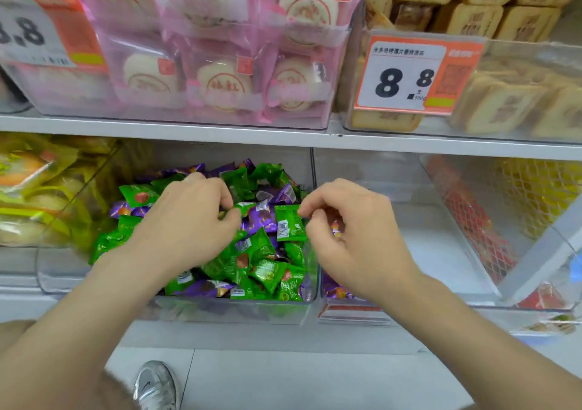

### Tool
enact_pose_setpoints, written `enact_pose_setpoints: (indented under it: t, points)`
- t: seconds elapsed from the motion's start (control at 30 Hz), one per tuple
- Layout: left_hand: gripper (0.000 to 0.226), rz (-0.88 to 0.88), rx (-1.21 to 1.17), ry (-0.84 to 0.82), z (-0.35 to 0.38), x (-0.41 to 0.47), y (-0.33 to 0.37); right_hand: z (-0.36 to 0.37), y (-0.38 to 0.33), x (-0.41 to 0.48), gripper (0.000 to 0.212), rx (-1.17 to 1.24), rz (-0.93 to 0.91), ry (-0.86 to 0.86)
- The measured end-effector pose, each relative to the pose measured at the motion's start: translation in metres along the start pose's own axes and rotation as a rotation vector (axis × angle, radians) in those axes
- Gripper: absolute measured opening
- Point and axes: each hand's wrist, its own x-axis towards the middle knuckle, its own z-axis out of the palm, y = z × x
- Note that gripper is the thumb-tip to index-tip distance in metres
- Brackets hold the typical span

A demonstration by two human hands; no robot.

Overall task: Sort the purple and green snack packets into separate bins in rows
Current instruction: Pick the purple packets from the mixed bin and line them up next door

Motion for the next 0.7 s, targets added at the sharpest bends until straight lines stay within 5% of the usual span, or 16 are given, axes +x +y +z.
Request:
enact_pose_setpoints:
  t: [0.17, 0.37, 0.5, 0.63, 0.7]
  points:
    - [0.042, -0.063, 0.081, -0.099, -0.012, 0.033, -0.041, 0.051, -0.035, 0.019, 0.03, -0.132, -0.17, -0.238]
    - [0.045, -0.057, 0.044, -0.241, -0.004, 0.074, -0.063, 0.095, -0.036, 0.089, 0.023, -0.296, 0.095, -0.418]
    - [0.052, -0.152, 0.079, -0.321, 0.009, 0.09, -0.073, 0.112, -0.027, 0.134, 0.046, -0.375, 0.271, -0.506]
    - [0.065, -0.254, 0.08, -0.322, 0.013, 0.102, -0.086, 0.13, -0.012, 0.146, 0.041, -0.368, 0.352, -0.506]
    - [0.053, -0.238, 0.065, -0.358, 0.005, 0.098, -0.084, 0.138, -0.009, 0.147, 0.05, -0.318, 0.386, -0.532]
